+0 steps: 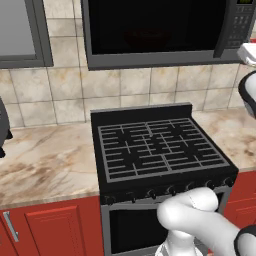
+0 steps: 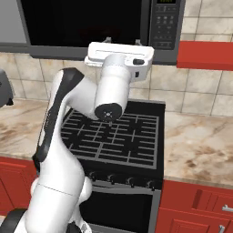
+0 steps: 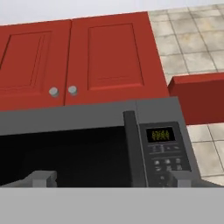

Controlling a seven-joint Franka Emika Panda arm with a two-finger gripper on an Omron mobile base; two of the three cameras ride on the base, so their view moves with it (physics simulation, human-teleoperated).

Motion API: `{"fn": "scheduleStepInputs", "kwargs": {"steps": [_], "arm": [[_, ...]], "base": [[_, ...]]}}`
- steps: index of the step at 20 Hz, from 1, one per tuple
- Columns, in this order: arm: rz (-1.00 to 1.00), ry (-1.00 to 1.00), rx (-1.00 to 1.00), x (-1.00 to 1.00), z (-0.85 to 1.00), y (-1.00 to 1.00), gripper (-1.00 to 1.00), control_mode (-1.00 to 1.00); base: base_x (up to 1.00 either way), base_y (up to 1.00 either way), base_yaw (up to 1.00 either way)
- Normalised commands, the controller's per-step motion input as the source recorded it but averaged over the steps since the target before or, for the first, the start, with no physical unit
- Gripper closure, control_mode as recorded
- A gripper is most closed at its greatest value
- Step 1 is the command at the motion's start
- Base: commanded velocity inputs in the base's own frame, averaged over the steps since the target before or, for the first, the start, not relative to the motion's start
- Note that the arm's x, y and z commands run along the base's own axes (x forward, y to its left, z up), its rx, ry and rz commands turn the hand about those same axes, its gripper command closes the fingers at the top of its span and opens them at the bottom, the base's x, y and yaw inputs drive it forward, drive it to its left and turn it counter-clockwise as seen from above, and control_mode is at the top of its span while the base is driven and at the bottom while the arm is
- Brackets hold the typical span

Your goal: The microwave is finished heating the steak and lemon wedge. Take the bowl containing the food and place it on the dining counter.

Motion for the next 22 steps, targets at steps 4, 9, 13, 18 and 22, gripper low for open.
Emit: {"fn": "scheduleStepInputs", "kwargs": {"steps": [4, 9, 13, 18, 22], "arm": [[0.08, 0.03, 0.0, 0.71, 0.31, -0.07, -1.0, -1.0], [0.03, 0.14, 0.0, 0.74, 0.02, -0.06, -1.0, -1.0], [0.02, 0.13, 0.0, 0.66, 0.0, -0.07, -1.0, -1.0], [0.01, 0.13, 0.0, 0.69, 0.0, -0.05, -1.0, -1.0], [0.01, 0.13, 0.0, 0.63, 0.0, -0.16, -1.0, -1.0]], "base": [[0.0, 0.0, 0.0], [0.0, 0.0, 0.0], [0.0, 0.0, 0.0], [0.0, 0.0, 0.0], [0.0, 0.0, 0.0]]}}
